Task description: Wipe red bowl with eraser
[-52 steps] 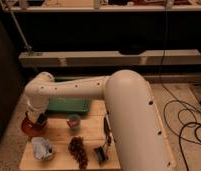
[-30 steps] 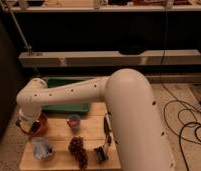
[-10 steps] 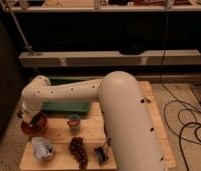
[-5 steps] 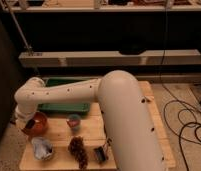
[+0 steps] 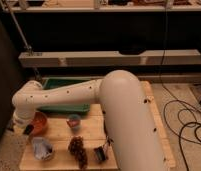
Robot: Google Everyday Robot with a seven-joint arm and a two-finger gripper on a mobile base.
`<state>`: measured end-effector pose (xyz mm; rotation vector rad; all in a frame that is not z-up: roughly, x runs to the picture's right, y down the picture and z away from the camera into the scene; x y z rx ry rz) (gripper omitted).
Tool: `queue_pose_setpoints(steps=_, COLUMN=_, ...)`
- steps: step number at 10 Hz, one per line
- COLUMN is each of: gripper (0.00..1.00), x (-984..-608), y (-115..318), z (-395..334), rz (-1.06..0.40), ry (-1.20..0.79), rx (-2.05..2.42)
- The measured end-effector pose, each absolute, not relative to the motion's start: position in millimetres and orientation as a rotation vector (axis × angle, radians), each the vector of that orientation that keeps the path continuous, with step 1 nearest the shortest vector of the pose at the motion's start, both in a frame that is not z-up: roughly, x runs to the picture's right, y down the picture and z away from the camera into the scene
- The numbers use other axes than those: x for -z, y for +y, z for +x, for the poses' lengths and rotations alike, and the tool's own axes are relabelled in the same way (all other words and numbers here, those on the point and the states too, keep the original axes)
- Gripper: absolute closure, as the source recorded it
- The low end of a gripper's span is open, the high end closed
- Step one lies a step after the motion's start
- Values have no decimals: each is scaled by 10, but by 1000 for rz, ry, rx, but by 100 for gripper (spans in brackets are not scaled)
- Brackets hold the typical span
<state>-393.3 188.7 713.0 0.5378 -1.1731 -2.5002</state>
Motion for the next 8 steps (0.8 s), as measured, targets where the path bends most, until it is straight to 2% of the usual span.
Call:
queue_pose_setpoints(steps=4, gripper=100, x=-7040, y=1960, z=-3638, rz=487, ry=-1161, rx=2495)
queue_pose_setpoints(steps=8, gripper=100, x=-7157, y=1876, z=-3337, rz=426, ry=-1094, rx=2466)
